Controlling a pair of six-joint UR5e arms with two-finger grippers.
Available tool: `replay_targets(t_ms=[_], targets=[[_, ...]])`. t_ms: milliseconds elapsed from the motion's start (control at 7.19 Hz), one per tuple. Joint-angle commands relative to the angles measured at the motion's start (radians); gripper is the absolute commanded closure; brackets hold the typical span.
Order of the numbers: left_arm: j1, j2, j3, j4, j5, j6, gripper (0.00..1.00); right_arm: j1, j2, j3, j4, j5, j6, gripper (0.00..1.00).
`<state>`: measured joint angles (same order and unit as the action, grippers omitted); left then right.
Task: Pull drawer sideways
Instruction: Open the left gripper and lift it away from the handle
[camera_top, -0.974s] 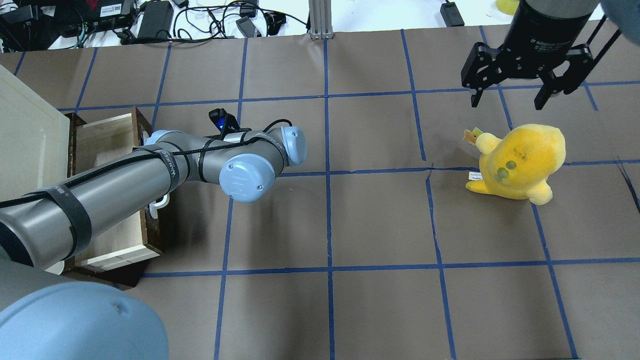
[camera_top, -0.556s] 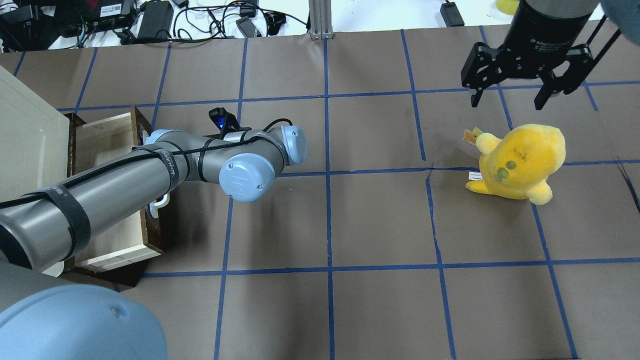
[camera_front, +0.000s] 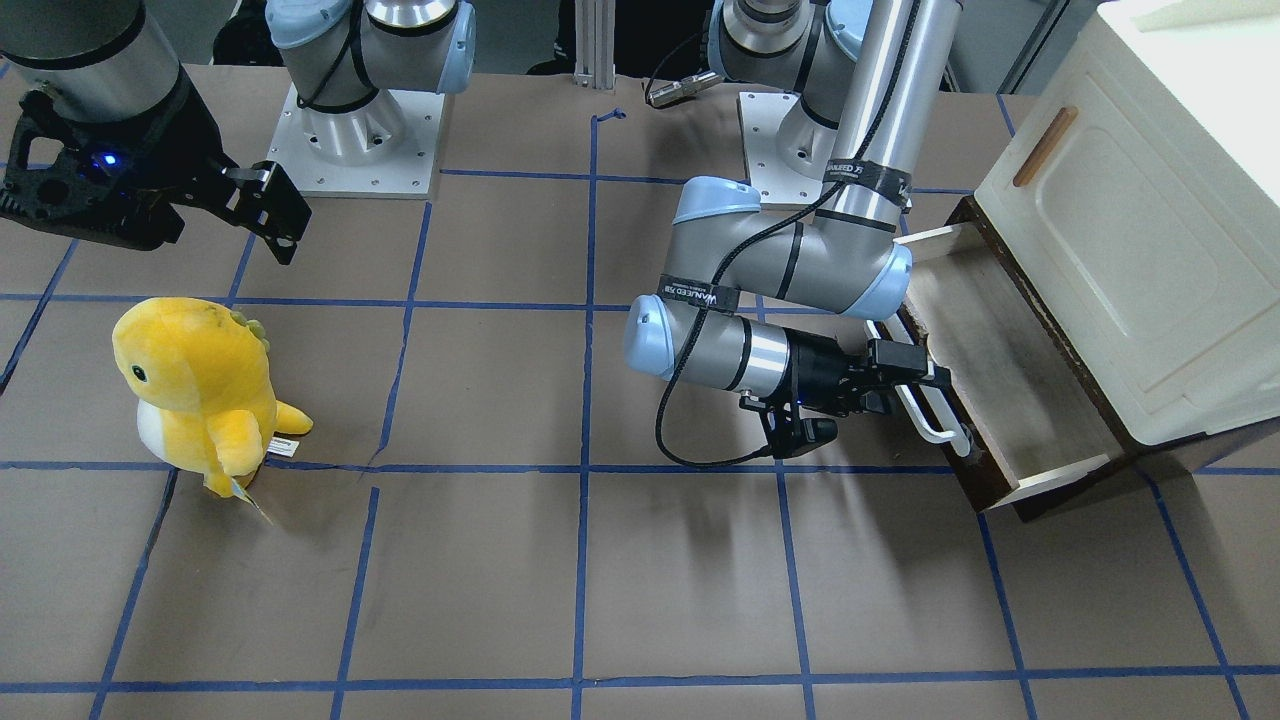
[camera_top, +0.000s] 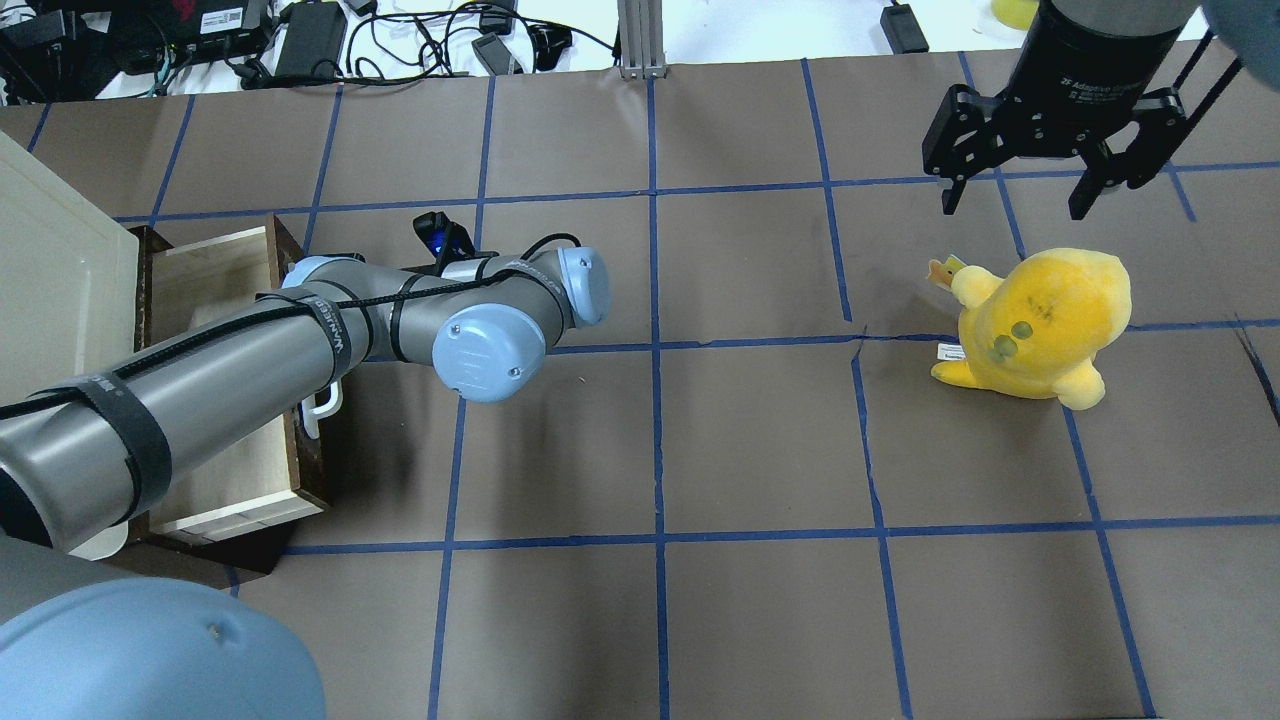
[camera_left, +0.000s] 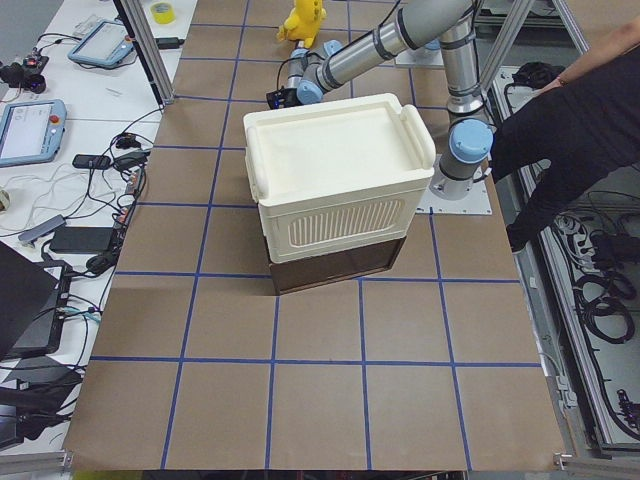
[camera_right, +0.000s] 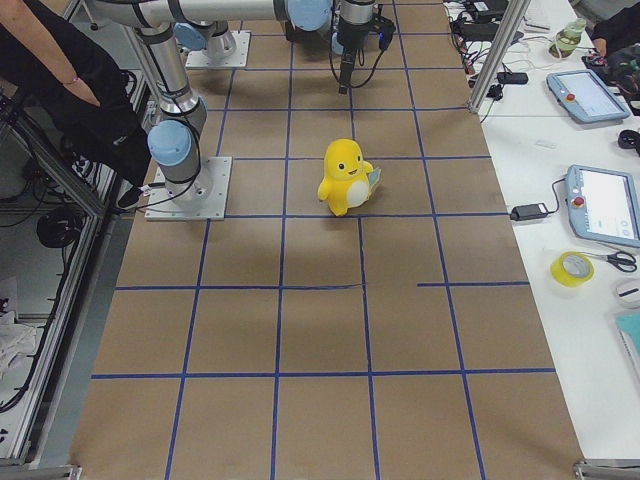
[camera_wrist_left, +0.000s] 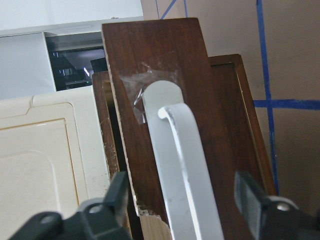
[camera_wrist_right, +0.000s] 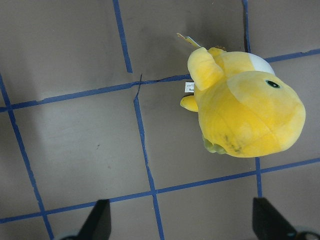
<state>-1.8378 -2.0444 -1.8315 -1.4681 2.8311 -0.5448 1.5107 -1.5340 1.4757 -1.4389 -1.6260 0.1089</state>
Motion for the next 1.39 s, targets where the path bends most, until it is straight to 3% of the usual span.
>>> replay_targets(t_ms=[0, 278, 556, 974, 1252], targets=[[0.002, 0.019, 0.082, 0.014, -0.218, 0.112, 0.03, 0.000, 0.000, 0.000, 0.000, 0.000, 0.000, 0.00], [0.002, 0.052, 0.208, 0.022, -0.545, 0.228, 0.03, 0.000, 0.000, 0.000, 0.000, 0.000, 0.000, 0.00], [0.047, 0.148, 0.270, 0.022, -0.741, 0.383, 0.02, 0.000, 0.000, 0.000, 0.000, 0.000, 0.000, 0.00], [0.179, 0.370, 0.282, 0.101, -0.998, 0.665, 0.02, 0.000, 0.000, 0.000, 0.002, 0.000, 0.000, 0.00], [0.235, 0.466, 0.268, 0.074, -1.105, 0.666, 0.02, -0.001, 0.000, 0.000, 0.000, 0.000, 0.000, 0.00]])
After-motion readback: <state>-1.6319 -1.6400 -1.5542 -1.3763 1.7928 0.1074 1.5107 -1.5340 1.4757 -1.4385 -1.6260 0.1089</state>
